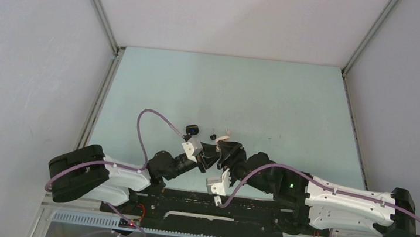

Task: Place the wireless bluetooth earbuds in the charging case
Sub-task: Place the earbud in the charging case.

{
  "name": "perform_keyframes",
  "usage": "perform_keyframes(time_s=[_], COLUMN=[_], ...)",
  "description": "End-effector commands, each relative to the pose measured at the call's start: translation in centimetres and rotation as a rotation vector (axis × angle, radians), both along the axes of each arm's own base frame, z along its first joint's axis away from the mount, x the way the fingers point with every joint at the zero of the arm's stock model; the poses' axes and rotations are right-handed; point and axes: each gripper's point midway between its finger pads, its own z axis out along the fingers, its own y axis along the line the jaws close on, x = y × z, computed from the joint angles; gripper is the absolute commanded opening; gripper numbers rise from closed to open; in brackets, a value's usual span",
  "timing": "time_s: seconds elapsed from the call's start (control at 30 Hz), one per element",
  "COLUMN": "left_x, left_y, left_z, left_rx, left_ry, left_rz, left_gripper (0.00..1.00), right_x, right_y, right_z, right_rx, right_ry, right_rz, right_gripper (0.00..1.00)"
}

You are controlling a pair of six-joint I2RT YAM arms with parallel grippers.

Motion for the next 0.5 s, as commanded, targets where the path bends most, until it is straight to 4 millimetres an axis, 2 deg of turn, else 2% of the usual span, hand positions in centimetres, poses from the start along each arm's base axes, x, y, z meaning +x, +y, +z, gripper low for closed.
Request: perform_keyframes(time_s=[0.0, 0.13, 0.27, 0.47], left_x=[0.3, 0.3, 0.3, 0.3], left_y=[0.5, 0.4, 0.4, 0.4], left_z=[3.9, 3.7, 3.7, 3.6], left_rx=[-0.104, -0.1, -0.098, -0.095], left_ry=[-0.09, -0.089, -0.088, -0.086], left_rz=[0.028, 0.026, 0.027, 0.026], left_gripper=[0.0, 0.0, 0.0, 0.0], right_x=[-1.9, -1.9, -1.5, -0.6], right_y=[-0.4, -0.5, -0.6, -1.9], right_z=[-1.7, 0.0, 3.2, 6.5], right_rx=[-0.119, -0.11, -0.044, 0.04], right_ry=[0.135, 0.179, 0.231, 0.306], right_rz=[0.063, 0.052, 0.027, -0.013], right_gripper=[0.57, 0.62, 0.65, 0.7])
